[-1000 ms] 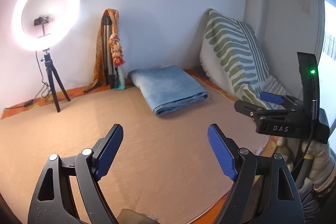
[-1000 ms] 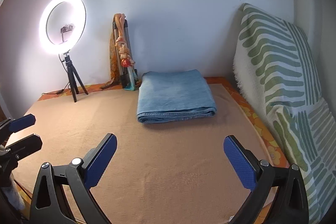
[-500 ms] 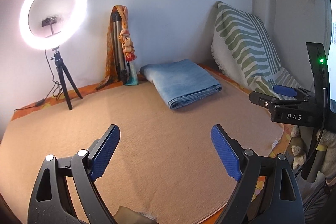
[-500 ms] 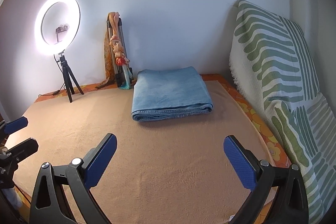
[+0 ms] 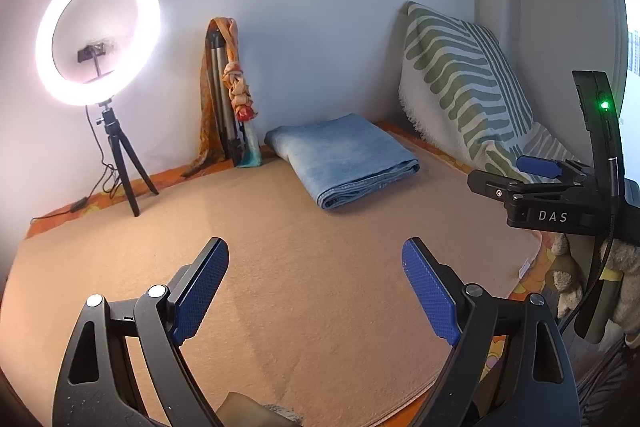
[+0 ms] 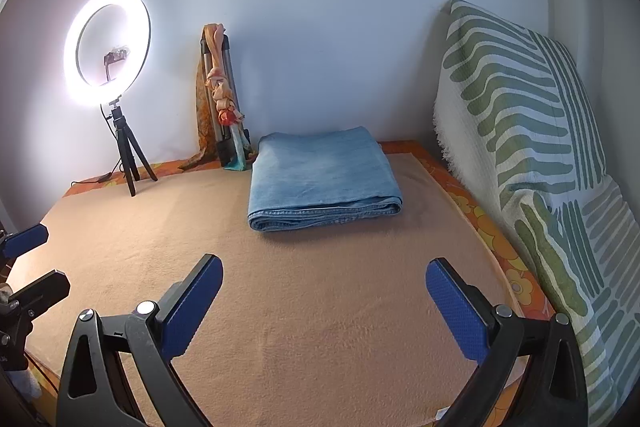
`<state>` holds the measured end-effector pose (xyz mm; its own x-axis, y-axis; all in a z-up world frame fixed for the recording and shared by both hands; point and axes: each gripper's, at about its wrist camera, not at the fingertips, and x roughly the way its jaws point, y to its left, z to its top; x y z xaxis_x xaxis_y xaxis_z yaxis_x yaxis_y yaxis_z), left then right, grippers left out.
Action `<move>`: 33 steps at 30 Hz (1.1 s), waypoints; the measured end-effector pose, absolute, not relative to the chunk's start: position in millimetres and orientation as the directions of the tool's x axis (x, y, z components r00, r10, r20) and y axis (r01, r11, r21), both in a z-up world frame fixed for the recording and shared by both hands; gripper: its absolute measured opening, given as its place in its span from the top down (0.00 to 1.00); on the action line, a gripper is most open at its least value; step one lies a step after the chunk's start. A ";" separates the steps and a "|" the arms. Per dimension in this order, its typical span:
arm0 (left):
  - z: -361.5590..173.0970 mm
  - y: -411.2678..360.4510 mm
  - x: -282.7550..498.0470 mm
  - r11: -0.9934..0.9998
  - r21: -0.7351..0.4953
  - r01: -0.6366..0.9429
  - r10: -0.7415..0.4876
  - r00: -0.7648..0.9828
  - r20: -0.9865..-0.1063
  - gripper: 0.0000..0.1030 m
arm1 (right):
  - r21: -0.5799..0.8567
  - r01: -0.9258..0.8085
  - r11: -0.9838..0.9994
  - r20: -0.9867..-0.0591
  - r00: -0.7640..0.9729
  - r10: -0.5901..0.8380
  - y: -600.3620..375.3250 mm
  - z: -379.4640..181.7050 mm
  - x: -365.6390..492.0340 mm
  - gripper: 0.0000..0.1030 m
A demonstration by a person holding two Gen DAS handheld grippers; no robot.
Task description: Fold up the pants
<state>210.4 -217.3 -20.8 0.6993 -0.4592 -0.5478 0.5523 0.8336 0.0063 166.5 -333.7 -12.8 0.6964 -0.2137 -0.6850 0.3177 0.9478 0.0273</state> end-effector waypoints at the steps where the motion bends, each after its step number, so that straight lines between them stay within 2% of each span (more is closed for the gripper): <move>1: -20.3 -217.5 209.9 0.833 0.007 0.554 -0.460 0.699 -0.547 0.14 | 0.028 0.317 0.948 -0.685 0.697 -0.213 -333.3 -12.7 166.3 0.00; 33: -18.0 -211.5 206.9 0.846 0.021 0.533 -0.439 0.718 -0.540 0.14 | 0.023 0.302 0.953 -0.684 0.700 -0.205 -327.7 -13.4 168.8 0.00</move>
<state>206.9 -211.5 -18.0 0.7179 -0.4388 -0.5404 0.5328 0.8460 0.0208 168.8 -327.7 -13.4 0.7002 -0.2055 -0.6837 0.3019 0.9531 0.0227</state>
